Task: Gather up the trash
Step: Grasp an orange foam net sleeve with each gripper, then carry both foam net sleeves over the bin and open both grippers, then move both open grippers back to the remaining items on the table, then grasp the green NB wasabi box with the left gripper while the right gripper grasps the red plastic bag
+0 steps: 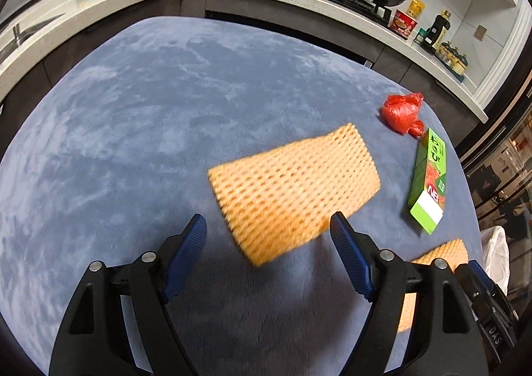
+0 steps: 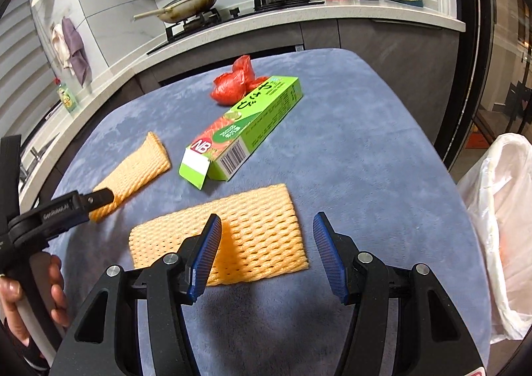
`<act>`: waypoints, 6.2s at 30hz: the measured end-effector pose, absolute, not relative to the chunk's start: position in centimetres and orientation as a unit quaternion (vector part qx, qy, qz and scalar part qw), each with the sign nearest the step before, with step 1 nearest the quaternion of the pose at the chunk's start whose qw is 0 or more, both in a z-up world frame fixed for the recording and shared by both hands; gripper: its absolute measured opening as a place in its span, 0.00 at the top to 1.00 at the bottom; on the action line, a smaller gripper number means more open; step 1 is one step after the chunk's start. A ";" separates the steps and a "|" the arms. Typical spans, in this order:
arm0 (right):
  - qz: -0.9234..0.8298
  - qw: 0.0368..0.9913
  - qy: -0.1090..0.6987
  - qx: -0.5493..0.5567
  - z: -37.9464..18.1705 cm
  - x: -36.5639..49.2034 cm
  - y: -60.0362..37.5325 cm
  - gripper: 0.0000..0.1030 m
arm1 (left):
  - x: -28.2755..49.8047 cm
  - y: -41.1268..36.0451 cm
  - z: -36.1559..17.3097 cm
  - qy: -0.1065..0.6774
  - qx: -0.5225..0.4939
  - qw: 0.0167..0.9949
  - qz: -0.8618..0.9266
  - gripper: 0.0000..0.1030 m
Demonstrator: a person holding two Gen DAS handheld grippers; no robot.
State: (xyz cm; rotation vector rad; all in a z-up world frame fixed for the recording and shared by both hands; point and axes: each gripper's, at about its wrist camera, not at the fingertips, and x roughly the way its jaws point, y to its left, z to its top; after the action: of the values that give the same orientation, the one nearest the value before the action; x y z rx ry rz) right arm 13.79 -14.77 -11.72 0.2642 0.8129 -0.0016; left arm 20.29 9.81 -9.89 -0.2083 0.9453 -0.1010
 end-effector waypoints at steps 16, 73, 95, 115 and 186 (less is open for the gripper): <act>0.026 0.915 0.381 0.131 -10.7 13.6 -14.3 0.95 | 19.5 8.2 -7.8 0.427 -0.073 0.899 -0.065 0.94; -0.193 0.931 0.230 0.206 -2.9 -2.0 -44.1 0.94 | 6.5 -26.9 0.2 0.388 0.039 0.850 -0.354 0.95; -0.191 0.931 0.226 0.214 -3.1 -2.0 -44.4 0.78 | 7.3 -26.0 -0.5 0.394 0.041 0.860 -0.321 0.72; -0.134 0.942 0.250 0.180 -2.5 3.4 -36.4 0.55 | 12.9 -15.8 -1.1 0.394 -0.002 0.894 -0.215 0.40; 0.067 0.933 0.344 0.082 -9.1 31.5 -11.8 0.43 | 24.3 7.6 -7.0 0.418 -0.085 0.900 -0.085 0.63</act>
State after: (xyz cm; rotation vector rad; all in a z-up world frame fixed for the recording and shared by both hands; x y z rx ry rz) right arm 31.48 -11.84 -9.05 0.1670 0.7028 0.1365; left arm 24.27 7.63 -6.97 -0.1751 0.8656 -0.1751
